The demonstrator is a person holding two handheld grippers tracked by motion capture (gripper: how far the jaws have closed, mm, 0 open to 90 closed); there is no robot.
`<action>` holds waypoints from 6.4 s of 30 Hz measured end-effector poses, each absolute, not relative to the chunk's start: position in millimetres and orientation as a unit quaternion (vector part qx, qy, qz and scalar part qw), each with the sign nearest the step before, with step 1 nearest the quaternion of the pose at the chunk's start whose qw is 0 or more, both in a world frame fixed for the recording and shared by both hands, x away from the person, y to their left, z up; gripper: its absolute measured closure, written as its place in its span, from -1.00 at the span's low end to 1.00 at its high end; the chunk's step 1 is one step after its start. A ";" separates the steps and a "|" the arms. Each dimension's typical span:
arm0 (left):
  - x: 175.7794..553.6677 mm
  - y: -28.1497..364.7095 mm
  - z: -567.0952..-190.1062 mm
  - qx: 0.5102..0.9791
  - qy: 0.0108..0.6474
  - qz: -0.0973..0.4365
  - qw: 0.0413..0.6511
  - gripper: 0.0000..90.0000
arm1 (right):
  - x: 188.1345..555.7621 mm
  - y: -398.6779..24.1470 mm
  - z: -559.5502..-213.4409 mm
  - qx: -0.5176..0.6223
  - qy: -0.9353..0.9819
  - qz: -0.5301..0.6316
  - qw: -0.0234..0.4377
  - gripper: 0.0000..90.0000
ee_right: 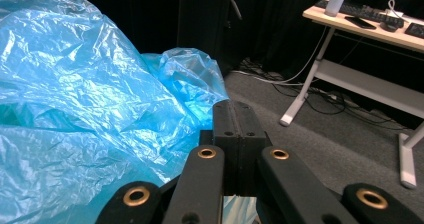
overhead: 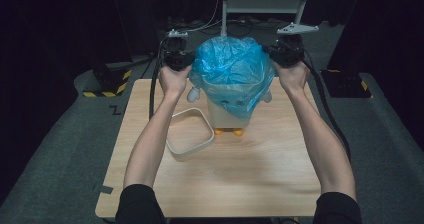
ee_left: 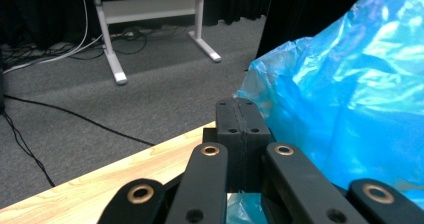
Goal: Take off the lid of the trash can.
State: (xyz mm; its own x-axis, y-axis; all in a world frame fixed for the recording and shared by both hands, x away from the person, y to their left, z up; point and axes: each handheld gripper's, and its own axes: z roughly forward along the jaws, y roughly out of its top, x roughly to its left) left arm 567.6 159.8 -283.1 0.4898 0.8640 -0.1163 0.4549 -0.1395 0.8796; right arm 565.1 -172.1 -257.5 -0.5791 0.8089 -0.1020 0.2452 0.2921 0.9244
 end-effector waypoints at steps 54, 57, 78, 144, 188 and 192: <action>504.7 149.1 -245.5 0.736 0.369 0.223 0.522 0.88 | 541.4 -170.7 -246.1 0.331 0.756 0.486 0.286 0.63; 507.9 149.8 -244.1 0.737 0.372 0.222 0.519 0.98 | 534.8 -175.6 -240.5 0.323 0.748 0.503 0.289 0.48; 531.1 144.7 -243.7 0.740 0.388 0.219 0.504 1.00 | 540.8 -165.7 -242.7 0.294 0.777 0.478 0.286 1.00; 611.1 146.3 -310.1 0.745 0.496 0.135 0.424 1.00 | 599.7 -155.2 -263.0 0.358 0.775 0.445 0.271 1.00; 550.2 181.1 -292.5 0.709 0.469 0.189 0.492 0.05 | 558.0 -192.3 -264.1 0.382 0.752 0.468 0.261 0.49; 542.6 183.3 -286.6 0.707 0.458 0.196 0.503 0.00 | 550.3 -194.0 -264.3 0.380 0.756 0.468 0.255 0.49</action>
